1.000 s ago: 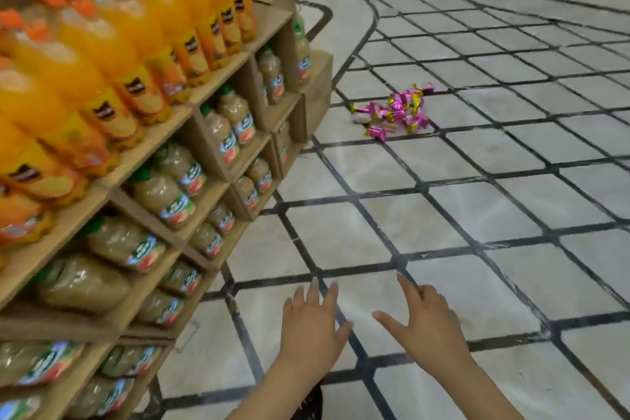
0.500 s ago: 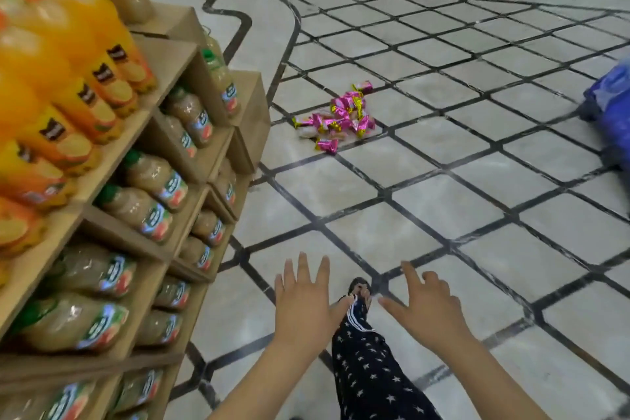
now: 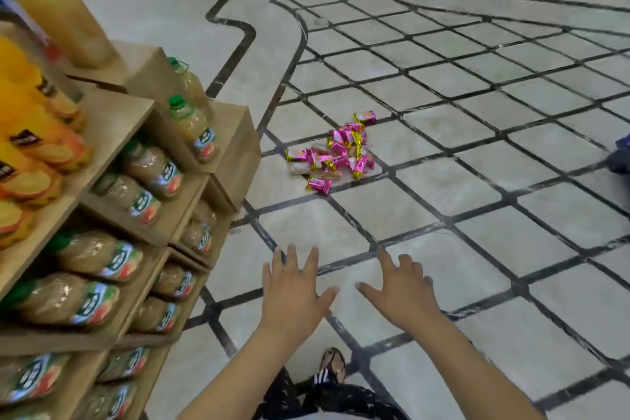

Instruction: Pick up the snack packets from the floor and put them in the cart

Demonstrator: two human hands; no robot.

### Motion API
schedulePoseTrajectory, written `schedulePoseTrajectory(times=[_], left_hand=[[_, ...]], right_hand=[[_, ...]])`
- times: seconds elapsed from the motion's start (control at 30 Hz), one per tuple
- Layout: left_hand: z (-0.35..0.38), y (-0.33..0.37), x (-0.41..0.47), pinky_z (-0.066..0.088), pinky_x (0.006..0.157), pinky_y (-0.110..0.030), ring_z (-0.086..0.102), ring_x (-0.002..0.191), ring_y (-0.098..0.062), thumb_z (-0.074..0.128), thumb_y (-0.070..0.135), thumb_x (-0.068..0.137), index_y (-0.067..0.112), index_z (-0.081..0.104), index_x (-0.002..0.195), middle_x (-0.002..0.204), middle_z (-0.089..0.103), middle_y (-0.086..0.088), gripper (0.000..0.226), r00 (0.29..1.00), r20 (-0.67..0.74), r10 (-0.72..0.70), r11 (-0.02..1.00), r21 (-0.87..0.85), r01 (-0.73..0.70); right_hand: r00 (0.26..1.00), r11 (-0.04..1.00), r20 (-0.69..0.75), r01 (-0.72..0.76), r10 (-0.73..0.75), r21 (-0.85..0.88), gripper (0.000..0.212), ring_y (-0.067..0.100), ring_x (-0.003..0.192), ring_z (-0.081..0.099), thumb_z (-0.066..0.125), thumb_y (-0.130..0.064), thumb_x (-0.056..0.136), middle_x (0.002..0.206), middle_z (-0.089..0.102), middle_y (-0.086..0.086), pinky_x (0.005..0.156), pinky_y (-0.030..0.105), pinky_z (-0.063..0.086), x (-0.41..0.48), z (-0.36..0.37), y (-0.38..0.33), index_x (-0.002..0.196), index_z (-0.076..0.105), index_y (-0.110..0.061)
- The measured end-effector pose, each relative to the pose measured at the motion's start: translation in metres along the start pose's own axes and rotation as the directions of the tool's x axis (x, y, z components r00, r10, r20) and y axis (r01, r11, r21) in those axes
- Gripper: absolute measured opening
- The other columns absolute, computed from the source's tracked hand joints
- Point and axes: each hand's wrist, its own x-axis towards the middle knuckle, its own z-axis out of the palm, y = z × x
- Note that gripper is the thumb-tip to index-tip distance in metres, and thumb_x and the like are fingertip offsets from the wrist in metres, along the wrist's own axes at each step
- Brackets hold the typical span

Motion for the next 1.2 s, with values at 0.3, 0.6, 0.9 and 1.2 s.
schedulePoseTrajectory(times=[0.3, 0.6, 0.9, 1.2], left_hand=[[-0.045, 0.012, 0.158, 0.009, 0.120, -0.052, 0.002, 0.150, -0.039, 0.034, 0.065, 0.096, 0.029, 0.005, 0.157, 0.165, 0.003, -0.014, 0.077, 0.996, 0.073, 0.047, 0.996, 0.073, -0.052], [-0.112, 0.020, 0.360, 0.013, 0.119, -0.054, 0.006, 0.150, -0.039, 0.033, 0.065, 0.097, 0.027, 0.008, 0.157, 0.165, 0.004, -0.011, 0.076, 0.982, 0.142, 0.123, 0.981, 0.134, -0.142], [-0.140, 0.067, 0.493, 0.015, 0.119, -0.053, 0.009, 0.150, -0.039, 0.033, 0.064, 0.097, 0.026, 0.003, 0.158, 0.164, 0.009, -0.014, 0.077, 0.970, 0.212, 0.124, 0.977, 0.147, -0.157], [-0.093, 0.163, 0.607, 0.018, 0.119, -0.051, 0.014, 0.149, -0.036, 0.037, 0.063, 0.096, 0.028, 0.002, 0.157, 0.164, 0.009, -0.014, 0.079, 0.993, 0.097, -0.063, 0.998, -0.025, 0.065]], right_hand=[[0.997, 0.998, 0.056, -0.042, 0.044, -0.040, 0.084, 0.037, 0.139, 0.025, 0.041, -0.068, 0.090, 0.153, 0.024, 0.017, 0.108, 0.050, 0.029, 0.139, -0.064, 0.011, 0.155, 0.007, -0.026], [0.970, 0.972, 0.104, -0.226, 0.218, 0.067, 0.082, 0.036, 0.135, 0.032, 0.041, -0.067, 0.090, 0.146, 0.032, 0.015, 0.104, 0.047, 0.035, 0.302, -0.144, 0.018, 0.154, 0.011, -0.025], [0.941, 0.940, 0.201, -0.306, 0.273, 0.153, 0.078, 0.035, 0.137, 0.029, 0.044, -0.060, 0.093, 0.149, 0.029, 0.016, 0.106, 0.045, 0.032, 0.413, -0.199, 0.069, 0.154, 0.010, -0.025], [0.951, 0.993, 0.286, -0.105, 0.117, -0.055, 0.077, 0.037, 0.134, 0.033, 0.046, -0.056, 0.094, 0.147, 0.032, 0.018, 0.107, 0.046, 0.033, 0.572, -0.234, 0.182, 0.154, 0.010, -0.022]])
